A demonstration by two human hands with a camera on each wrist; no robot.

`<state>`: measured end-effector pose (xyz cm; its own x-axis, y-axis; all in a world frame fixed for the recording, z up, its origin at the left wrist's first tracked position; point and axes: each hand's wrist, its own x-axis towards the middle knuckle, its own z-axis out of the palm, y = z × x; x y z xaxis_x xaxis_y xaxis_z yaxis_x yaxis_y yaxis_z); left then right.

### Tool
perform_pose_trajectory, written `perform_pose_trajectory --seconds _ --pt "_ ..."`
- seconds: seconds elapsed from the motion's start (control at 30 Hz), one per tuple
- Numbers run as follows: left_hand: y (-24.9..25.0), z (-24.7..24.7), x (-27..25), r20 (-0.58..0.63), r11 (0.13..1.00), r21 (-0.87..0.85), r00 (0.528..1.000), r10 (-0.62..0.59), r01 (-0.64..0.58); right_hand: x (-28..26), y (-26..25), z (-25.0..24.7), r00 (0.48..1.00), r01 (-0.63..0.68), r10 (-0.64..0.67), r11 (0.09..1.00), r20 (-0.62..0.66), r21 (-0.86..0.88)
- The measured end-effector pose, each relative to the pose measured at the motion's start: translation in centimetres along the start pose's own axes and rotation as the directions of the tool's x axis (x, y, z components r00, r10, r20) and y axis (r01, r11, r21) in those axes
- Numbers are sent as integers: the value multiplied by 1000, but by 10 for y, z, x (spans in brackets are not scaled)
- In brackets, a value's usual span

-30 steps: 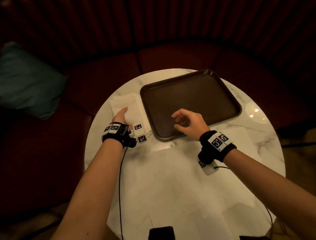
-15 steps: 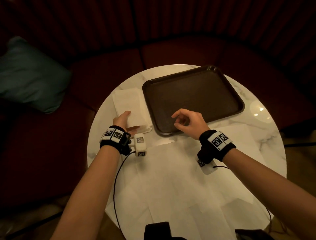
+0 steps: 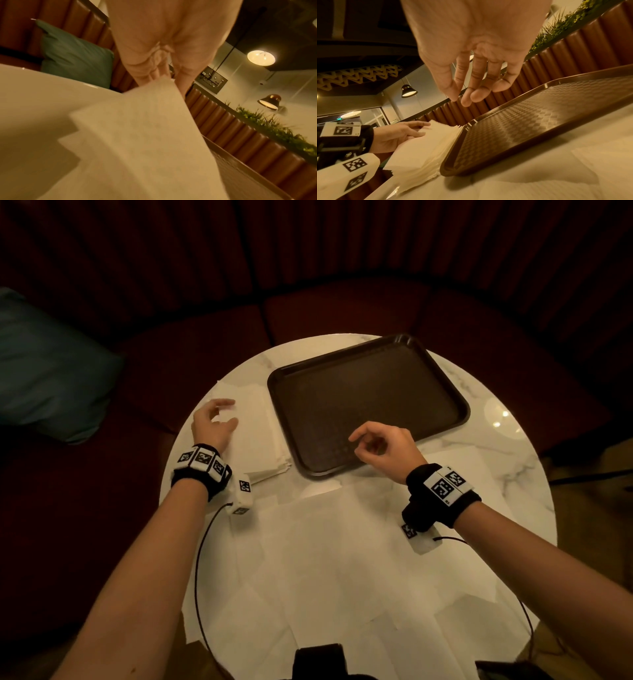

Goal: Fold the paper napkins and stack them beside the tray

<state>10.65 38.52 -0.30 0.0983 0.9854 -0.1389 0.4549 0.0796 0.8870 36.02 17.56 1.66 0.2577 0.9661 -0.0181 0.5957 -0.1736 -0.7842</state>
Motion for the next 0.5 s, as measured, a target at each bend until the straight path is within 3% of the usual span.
perform_pose_trajectory --seconds 0.1,0.2,0.3,0.37,0.5 --pt "-4 2 3 -39 993 -119 999 -8 3 1 2 2 1000 -12 12 1000 -7 20" --pt "-12 7 13 7 995 -96 1000 -21 22 0 1 7 1000 -14 15 999 -7 41" --pt "-21 12 23 58 994 90 996 -68 62 -1 0 12 1000 -5 6 999 -12 51" --pt "-26 13 27 81 968 252 996 -30 9 -4 2 15 1000 -3 4 998 -12 59" --pt "-23 13 20 90 815 578 996 -12 -42 -16 8 23 999 -16 14 999 41 43"
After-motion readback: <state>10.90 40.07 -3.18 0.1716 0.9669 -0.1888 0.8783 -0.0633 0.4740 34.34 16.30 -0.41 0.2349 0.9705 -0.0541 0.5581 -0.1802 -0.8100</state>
